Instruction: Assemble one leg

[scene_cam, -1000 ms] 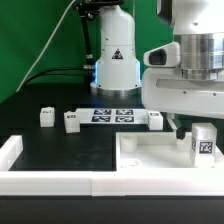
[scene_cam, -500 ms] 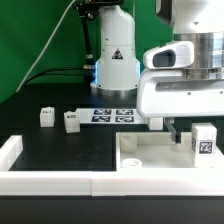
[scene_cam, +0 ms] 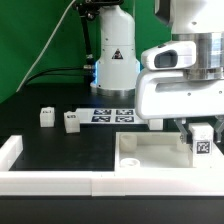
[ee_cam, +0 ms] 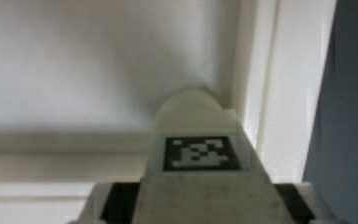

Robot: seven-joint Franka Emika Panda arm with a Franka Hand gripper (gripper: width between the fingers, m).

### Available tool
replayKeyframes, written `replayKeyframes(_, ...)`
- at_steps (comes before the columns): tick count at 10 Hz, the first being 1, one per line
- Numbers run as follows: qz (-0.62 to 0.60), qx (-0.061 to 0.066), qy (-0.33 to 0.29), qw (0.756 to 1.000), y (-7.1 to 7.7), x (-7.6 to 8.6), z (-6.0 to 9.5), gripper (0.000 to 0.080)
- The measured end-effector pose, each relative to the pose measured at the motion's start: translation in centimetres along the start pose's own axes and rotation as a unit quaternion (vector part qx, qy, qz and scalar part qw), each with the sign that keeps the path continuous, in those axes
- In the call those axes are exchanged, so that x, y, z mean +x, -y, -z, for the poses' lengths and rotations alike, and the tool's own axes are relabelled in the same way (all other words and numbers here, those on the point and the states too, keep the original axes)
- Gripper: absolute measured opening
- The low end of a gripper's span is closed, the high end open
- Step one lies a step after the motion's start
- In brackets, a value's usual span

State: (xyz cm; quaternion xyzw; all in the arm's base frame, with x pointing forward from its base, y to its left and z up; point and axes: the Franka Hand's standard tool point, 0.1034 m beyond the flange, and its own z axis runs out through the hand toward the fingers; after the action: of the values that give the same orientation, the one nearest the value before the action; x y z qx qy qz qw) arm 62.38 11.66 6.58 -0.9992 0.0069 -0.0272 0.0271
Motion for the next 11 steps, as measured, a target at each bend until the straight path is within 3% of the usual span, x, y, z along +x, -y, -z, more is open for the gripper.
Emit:
replayKeyframes(2, -0.102, 0.002, 0.000, 0.995, -0.1, -0.1, 0.0, 0.0290)
replayKeyframes(4, -0.296, 0.005, 0.000, 0.955, -0.3, 0.0, 0.0, 0.0290)
replayKeyframes(6, -0.391, 0.002, 0.007, 0.920, -0.4, -0.1, 0.0, 0.0290)
replayKeyframes(8, -0.515, 0.006, 0.009, 0.857, -0.1, -0.2, 0.0, 0.0290)
replayKeyframes(11, -0.669, 0.006, 0.011, 0.743, 0.7, -0.3, -0.1, 0.0291)
